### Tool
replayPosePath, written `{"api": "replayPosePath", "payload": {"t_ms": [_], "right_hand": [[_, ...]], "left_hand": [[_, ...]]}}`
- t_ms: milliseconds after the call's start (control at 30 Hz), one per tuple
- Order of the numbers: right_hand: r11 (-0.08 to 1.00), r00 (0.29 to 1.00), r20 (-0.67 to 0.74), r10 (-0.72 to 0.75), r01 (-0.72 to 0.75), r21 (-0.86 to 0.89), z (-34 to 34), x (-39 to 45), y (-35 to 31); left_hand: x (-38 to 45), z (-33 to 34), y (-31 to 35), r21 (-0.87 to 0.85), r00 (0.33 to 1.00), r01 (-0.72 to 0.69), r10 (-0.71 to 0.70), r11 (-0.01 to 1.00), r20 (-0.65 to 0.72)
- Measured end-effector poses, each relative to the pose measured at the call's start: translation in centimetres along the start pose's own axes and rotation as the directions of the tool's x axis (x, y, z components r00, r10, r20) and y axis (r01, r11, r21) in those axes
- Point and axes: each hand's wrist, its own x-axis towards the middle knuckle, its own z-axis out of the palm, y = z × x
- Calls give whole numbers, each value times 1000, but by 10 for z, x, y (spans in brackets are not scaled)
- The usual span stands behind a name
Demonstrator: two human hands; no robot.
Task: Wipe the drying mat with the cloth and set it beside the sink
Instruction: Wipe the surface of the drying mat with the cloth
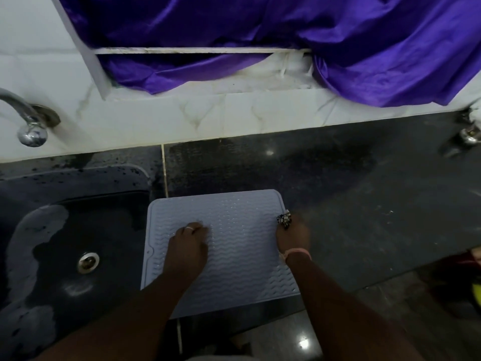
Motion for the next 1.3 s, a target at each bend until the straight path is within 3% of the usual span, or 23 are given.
{"api": "replayPosePath", "payload": {"t_ms": [133,400,600,1000,1300], "right_hand": [[999,999,-23,-33,34,40,1,2,10],[979,989,64,-131,139,-151,13,9,-4],[972,983,161,-90,121,-200,18,17,-24],[936,968,174,-183,225,-269,73,-22,-59],[883,917,203,-343,388,-263,106,-62,-90]], "left_hand": [[-6,1,-5,56,999,-36,35,998,5],[-14,-3,-11,73,999,-40,40,997,-5],[-10,-5,-9,-21,999,-3,2,1000,-35],[-14,-5,-26,-50,999,-41,40,998,-14],[-28,-16,-47,23,985,-171,171,985,-22]]}}
